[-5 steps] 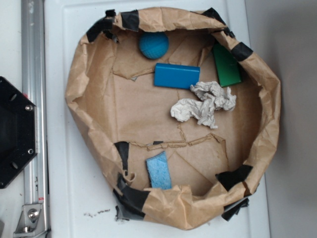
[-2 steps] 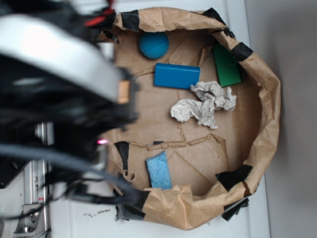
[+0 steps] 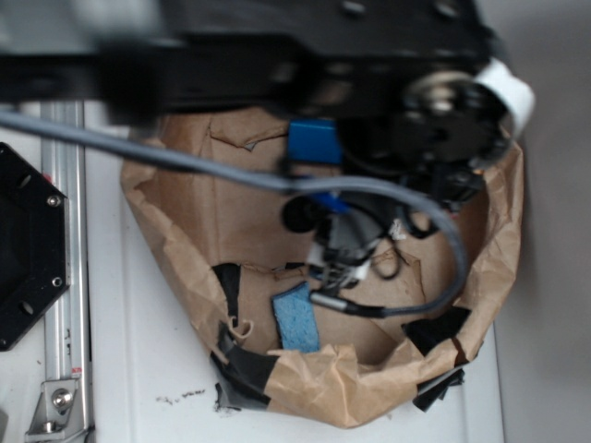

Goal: Grab the blue sponge.

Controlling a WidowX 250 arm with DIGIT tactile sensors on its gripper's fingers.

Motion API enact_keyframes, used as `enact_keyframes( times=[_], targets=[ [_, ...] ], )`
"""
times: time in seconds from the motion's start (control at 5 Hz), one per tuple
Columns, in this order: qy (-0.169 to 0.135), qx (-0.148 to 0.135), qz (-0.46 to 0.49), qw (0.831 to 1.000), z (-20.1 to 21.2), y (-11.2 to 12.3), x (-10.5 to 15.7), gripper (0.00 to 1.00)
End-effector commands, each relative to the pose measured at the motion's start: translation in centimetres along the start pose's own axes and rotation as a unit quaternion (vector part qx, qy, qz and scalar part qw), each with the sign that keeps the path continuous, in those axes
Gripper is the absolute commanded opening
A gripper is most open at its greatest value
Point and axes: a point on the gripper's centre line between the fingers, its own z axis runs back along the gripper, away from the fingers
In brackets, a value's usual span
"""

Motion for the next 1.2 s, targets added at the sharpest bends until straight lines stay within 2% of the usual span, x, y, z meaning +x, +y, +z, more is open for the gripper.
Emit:
enact_keyframes(
  times=[0.0,0.2,0.4,0.6,0.8,1.0],
  targets=[
    [-0.035,0.073,-0.213,0.974,-4.0,-5.3,1.8,1.00],
    [-0.051,0.075,-0.334,0.938,-4.7,-7.9,-0.2,1.00],
    [-0.044,0.051,-0.358,0.931,-5.5,-9.1,-0.9,1.00],
    [-0.026,0.008,-0.341,0.940,-6.2,-8.8,-0.8,1.00],
    [-0.003,-0.076,-0.326,0.942,-6.3,-8.7,-1.1,1.00],
    [0.001,-0.059,-0.360,0.931,-6.6,-9.5,-1.6,1.00]
  ],
)
